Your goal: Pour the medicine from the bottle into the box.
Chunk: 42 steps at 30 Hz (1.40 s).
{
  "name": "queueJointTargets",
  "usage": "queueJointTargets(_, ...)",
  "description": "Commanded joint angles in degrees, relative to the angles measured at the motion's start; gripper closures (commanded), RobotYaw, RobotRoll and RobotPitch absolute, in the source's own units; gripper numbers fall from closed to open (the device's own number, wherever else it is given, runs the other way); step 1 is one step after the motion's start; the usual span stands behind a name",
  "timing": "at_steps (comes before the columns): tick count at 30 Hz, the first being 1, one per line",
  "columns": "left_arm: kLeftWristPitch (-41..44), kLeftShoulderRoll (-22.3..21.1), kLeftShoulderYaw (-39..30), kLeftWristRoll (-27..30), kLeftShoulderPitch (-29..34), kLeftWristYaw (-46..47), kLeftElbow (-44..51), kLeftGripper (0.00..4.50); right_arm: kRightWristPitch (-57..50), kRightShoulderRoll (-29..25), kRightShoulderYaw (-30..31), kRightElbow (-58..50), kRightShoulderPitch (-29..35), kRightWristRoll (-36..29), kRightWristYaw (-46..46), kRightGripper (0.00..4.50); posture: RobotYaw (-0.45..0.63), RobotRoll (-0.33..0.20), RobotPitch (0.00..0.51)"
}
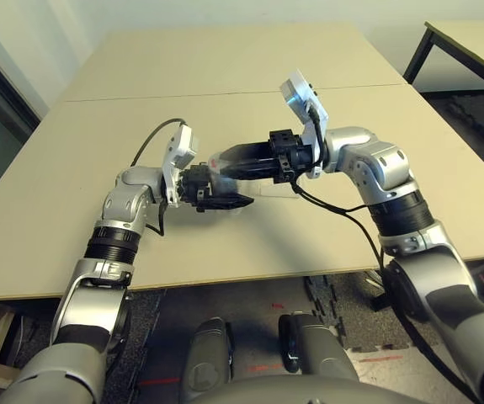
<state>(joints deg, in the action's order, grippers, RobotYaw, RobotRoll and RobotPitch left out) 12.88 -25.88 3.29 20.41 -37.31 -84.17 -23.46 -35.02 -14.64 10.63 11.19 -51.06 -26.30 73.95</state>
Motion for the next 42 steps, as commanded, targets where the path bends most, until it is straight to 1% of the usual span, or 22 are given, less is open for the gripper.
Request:
queueJointTargets(1,-0.5,0.0,-0.7,1.5,-1.3,0.0,1.1,1.71,-0.8,-0.9,1.1,-0.2,-0.3,0.1,0.3,0.13,-0.06,0.000,0.056)
queueJointTargets(2,-0.5,0.0,-0.7,1.6,-1.3,0.0,1.2,1.71,-0.6,-1.0,1.1,-0.1,-0.4,0.2,0.2,0.00,-0.07,0.000,0.055)
queueJointTargets(10,-0.5,0.3,-0.8,2.2,-1.8,0.1,1.4,1.71,2.4,-1.5,1.6,2.7,-1.8,2.4,-0.2,0.00,-0.07,0.000,0.048)
queueJointTargets(20,-0.2,0.0,-0.4,3.0,-1.2,0.1,2.6,1.71,5.9,0.3,1.3,8.3,-3.7,4.7,-0.4,0.00,-0.06,0.000,0.047)
queueJointTargets(28,0.2,-0.5,-0.2,2.9,-0.7,0.1,3.2,1.71,6.1,1.4,0.8,9.1,-4.1,4.8,-0.4,0.00,-0.05,0.000,0.050)
queueJointTargets(42,-0.4,-0.6,-0.1,2.3,-0.9,0.3,1.3,1.71,5.3,1.5,0.5,8.1,-3.9,4.3,-0.7,0.00,-0.06,0.000,0.048)
